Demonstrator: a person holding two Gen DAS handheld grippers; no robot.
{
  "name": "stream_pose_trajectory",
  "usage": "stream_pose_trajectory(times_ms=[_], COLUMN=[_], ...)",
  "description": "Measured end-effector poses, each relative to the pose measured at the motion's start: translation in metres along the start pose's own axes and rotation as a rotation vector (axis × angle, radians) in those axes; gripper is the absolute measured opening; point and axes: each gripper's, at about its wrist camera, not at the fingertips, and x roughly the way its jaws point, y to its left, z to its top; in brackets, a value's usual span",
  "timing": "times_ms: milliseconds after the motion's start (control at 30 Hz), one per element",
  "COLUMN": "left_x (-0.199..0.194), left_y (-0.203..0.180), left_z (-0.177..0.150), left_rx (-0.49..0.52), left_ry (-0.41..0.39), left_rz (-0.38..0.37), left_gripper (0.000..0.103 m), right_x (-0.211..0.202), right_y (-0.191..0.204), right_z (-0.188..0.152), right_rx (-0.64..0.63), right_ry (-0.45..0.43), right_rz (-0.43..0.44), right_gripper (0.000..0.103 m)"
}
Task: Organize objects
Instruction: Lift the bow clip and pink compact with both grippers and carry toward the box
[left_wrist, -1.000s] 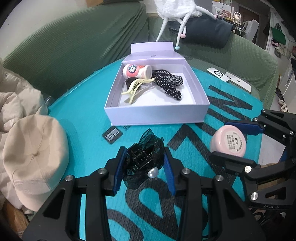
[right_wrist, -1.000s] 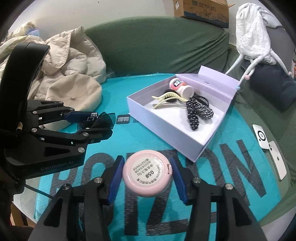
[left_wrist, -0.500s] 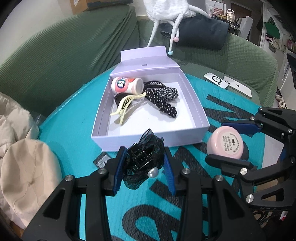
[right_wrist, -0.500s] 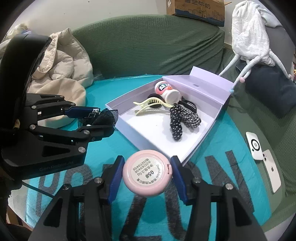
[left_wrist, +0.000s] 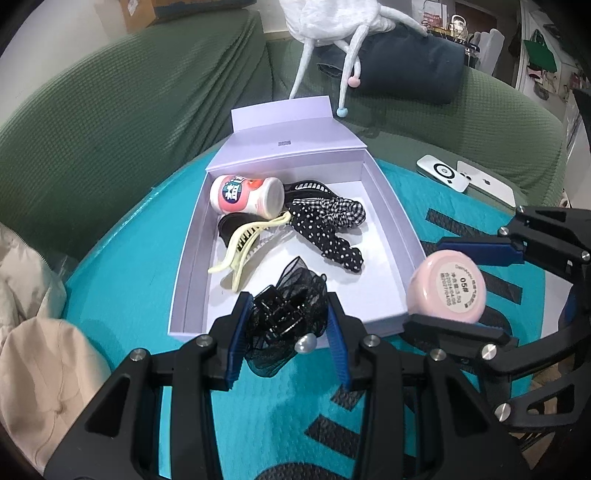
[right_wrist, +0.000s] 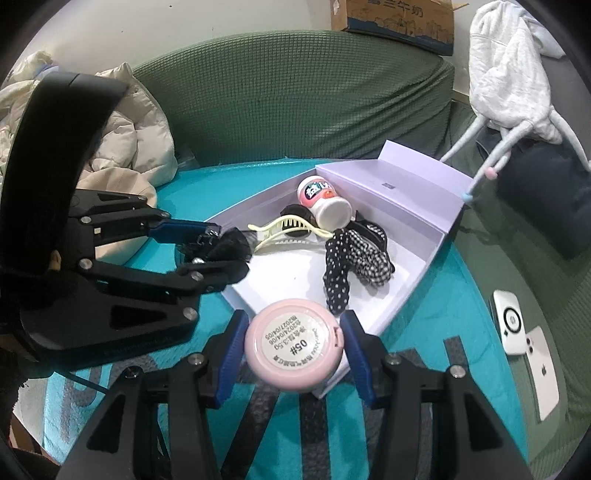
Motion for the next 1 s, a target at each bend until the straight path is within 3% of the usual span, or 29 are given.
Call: stream_pose_trajectory(times_ms=[433,1000], left_x=[0.034,0.08], left_y=[0.012,0.022], left_z=[0.012,0.015], left_rx=[-0.018,-0.059], left_ry=[0.039,0.158], left_rz=[-0.025,-0.079], left_gripper=[0.037,0.037], right_x=[0.032,0.071], right_y=[-0.01,-0.021], right_z=[0.015,0.01], right_rx=[-0.012,-0.04], right_ry=[0.018,0.061], right_rz=[0.017,0.039], right_gripper=[0.052,0.052])
